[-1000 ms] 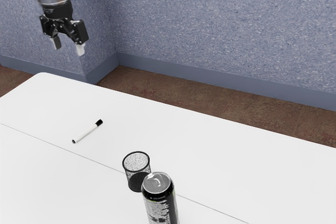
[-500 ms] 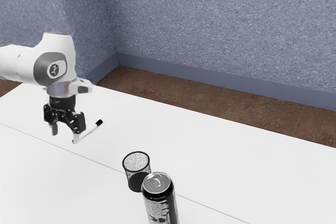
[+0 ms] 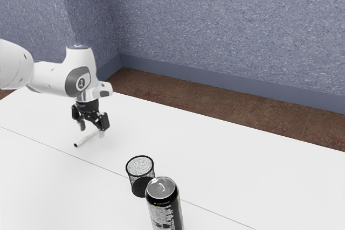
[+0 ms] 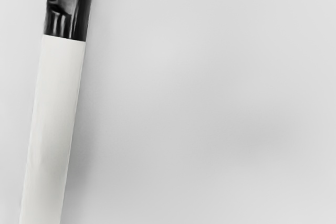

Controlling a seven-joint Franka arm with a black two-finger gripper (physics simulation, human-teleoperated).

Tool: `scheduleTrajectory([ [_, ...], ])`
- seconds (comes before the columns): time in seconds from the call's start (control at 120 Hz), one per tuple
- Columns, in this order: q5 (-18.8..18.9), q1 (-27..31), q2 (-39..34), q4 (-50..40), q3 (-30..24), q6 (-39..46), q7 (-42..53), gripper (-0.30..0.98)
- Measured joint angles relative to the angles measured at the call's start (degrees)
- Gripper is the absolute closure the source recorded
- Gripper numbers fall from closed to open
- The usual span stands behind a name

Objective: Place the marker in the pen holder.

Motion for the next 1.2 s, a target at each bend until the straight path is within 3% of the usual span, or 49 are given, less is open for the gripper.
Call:
scheduleTrajectory([
  [0.5,-0.7,2.8,9.5,10.3,-0.4,3.4,8.5,0.01],
  [0.917,-2.4,3.7,9.9,10.2,-0.4,3.5,12.1,0.42],
  [1.2,-2.8,3.7,11.0,10.4,-0.4,3.5,13.4,0.58],
])
